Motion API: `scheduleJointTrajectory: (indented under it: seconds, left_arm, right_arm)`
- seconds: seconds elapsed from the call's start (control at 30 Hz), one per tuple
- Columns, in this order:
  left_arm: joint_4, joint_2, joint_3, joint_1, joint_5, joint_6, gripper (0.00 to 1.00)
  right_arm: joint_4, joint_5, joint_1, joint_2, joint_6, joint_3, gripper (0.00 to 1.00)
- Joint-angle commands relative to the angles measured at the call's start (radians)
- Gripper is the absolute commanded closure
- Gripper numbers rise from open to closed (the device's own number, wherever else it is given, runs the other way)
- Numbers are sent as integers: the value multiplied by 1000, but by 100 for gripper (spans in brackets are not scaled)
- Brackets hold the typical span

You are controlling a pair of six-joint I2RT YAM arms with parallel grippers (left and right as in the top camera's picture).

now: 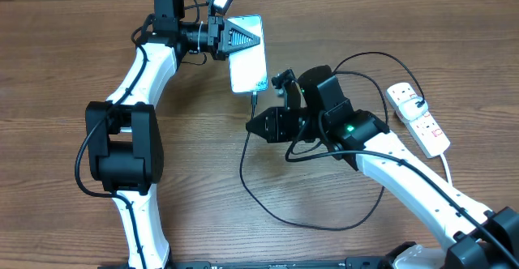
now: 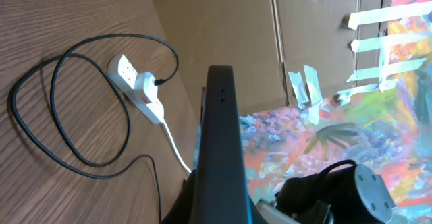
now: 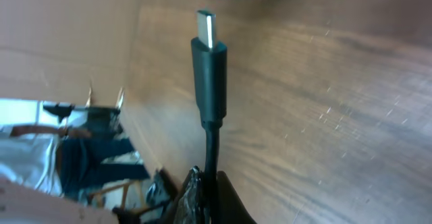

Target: Plug charger to phone and switch on socket

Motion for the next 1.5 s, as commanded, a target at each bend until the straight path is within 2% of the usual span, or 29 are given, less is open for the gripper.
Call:
scheduleJointTrajectory:
  seconds: [0.0, 0.23, 0.53, 0.8, 1.2, 1.47]
  left_arm:
    - [8, -14, 10, 6, 41, 7, 96]
    - [8, -14, 10, 6, 41, 2, 96]
    - [11, -14, 10, 6, 41, -132, 96]
    - [11, -14, 10, 6, 41, -143, 96]
    - [64, -14, 10, 5, 40, -152, 96]
    - [64, -14, 10, 0, 39, -288, 96]
  right_arm:
    - [8, -92, -2, 4, -27, -14, 96]
    - [12, -145, -3, 16, -30, -15, 96]
    - [43, -189, -14, 65, -29, -15, 96]
    - [50, -245, -88, 65, -23, -15, 96]
    - [65, -275, -89, 69, -22, -15, 96]
    - [98, -275, -89, 73, 16, -15, 96]
